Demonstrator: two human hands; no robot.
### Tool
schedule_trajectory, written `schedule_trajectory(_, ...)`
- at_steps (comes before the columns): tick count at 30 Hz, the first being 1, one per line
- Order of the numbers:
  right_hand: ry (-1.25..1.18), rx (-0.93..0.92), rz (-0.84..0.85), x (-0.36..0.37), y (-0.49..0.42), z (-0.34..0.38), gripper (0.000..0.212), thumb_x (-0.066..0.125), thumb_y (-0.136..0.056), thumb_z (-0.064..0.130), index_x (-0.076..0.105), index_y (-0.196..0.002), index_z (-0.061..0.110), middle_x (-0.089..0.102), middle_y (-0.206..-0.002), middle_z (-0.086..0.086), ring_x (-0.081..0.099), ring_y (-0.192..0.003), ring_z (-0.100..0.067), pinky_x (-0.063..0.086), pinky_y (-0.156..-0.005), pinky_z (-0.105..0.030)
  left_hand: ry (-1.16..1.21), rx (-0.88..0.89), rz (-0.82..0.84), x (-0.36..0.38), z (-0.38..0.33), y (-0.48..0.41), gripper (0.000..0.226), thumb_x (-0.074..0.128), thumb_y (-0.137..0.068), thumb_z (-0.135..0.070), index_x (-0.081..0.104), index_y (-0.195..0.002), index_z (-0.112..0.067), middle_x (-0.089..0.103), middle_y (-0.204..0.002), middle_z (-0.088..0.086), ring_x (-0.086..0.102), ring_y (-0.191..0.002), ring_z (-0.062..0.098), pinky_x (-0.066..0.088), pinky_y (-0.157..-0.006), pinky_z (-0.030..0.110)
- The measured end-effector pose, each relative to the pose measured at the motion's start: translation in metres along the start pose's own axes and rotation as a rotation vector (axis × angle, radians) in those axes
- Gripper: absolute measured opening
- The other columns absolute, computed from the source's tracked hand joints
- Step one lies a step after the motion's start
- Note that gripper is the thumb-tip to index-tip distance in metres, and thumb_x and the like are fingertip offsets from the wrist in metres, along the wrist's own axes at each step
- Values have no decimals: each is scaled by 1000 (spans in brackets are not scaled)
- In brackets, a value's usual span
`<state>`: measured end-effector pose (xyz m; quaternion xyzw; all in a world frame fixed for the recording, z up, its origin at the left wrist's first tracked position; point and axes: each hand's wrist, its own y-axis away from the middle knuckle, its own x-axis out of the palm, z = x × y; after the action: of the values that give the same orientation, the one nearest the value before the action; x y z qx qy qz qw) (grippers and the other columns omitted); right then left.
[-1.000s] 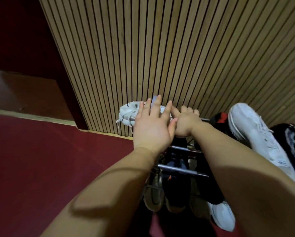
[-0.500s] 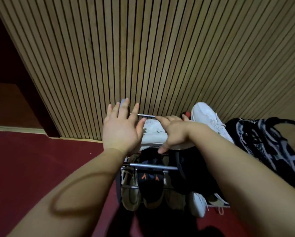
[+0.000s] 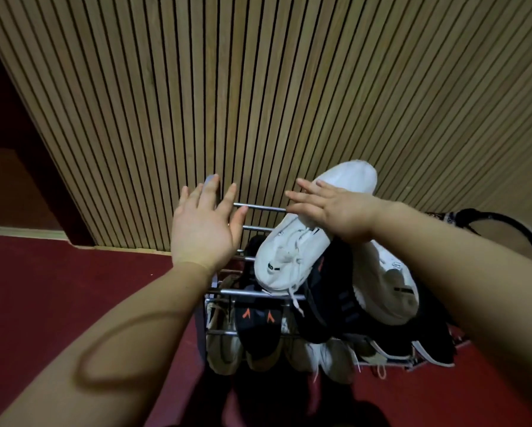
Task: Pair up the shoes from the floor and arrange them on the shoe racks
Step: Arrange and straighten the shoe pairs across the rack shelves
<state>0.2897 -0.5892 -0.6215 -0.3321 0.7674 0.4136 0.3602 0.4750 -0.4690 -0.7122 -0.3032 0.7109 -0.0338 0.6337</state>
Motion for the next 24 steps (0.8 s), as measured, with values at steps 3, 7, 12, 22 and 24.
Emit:
schedule_trajectory(3,4,25,39,13,-4,2,55,39,-97,11,22,-147,26,-1,-160,2,-3,-147,-22,3,-119,-40,-7,10,11,-2,1,1,67,12,-91,-52,49,-136,-20,38,-147,12,39,-132,32,16,-116,45)
schedule_trajectory(7,65,-3,40,13,-3,6,44,42,-98,18,36,-139,32,20,-153,2,14,-144,-19,23,-113,-43,-19,11,12,-4,0,0,68,12,-91,-53,51,-135,-20,38,-148,12,40,-132,32,16,-115,45)
schedule_trajectory(12,105,-100,-122,11,12,-3,42,43,-97,13,45,-135,29,39,-139,1,36,-133,-23,16,-116,-46,-25,26,6,-4,0,1,67,13,-91,-53,51,-136,-20,38,-147,14,40,-131,33,16,-115,45)
schedule_trajectory(22,-689,434,-105,-7,10,27,40,40,-98,33,38,-137,24,54,-134,-7,51,-119,-26,41,-96,-33,-32,18,16,-3,0,2,64,15,-93,-53,49,-137,-20,38,-147,14,41,-131,33,16,-115,45)
schedule_trajectory(24,-698,583,-30,-8,-7,58,54,37,-97,48,27,-144,22,39,-146,-13,29,-138,-32,32,-107,-46,-32,15,23,-3,0,2,60,20,-95,-51,49,-137,-20,37,-148,14,41,-131,33,17,-115,45)
